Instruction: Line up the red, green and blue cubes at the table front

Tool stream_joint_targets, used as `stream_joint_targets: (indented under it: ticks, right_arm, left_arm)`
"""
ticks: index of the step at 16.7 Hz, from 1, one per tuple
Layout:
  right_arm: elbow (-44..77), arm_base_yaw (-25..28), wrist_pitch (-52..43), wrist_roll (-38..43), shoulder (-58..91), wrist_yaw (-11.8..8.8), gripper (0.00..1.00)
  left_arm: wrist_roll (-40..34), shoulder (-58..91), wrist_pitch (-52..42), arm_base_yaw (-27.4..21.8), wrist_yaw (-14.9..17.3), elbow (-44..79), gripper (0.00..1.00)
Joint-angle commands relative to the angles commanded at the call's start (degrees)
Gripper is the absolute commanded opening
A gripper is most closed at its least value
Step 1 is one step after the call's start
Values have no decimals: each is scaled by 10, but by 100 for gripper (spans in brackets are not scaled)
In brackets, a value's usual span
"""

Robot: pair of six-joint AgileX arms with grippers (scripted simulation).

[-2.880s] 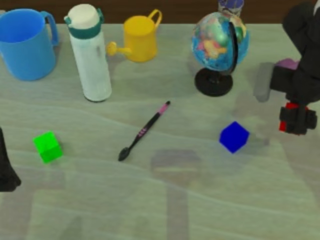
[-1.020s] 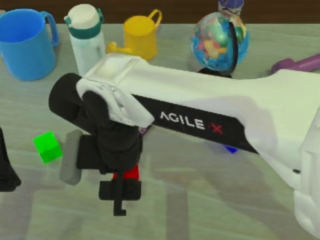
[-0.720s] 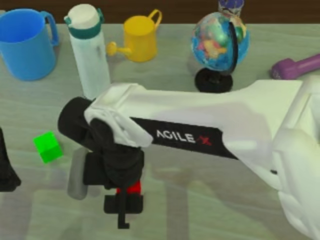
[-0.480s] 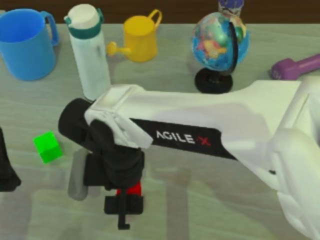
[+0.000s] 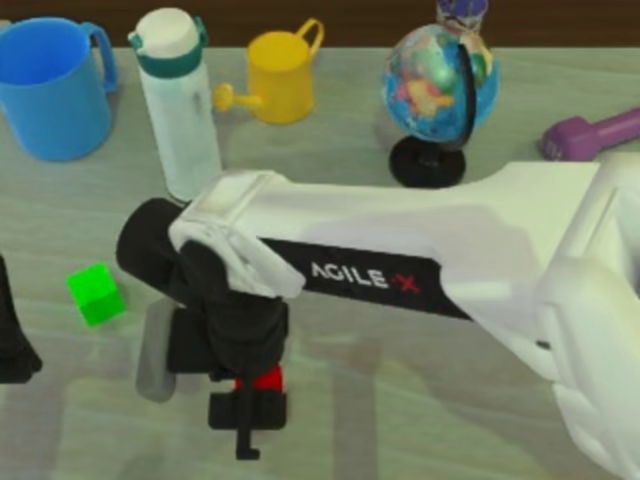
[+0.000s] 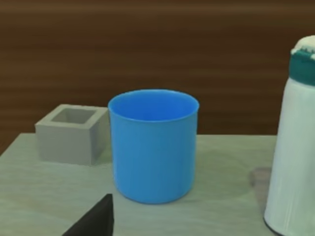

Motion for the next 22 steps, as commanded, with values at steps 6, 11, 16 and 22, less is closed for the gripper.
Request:
stream_joint_targets:
  ticks: [6,11,16,22]
  right_arm:
    - [0,0,0,0,0,0,100]
    - [0,0,0,0,0,0,100]
    - [10,0,-10,0,-1,0,100]
    - [98,4,-126,-2,-24,0,100]
  left_arm:
    - [0,0,0,0,0,0,100]
    - [0,0,0,0,0,0,100]
    - [0,0,0,0,0,0,100]
    - [0,0,0,0,0,0,100]
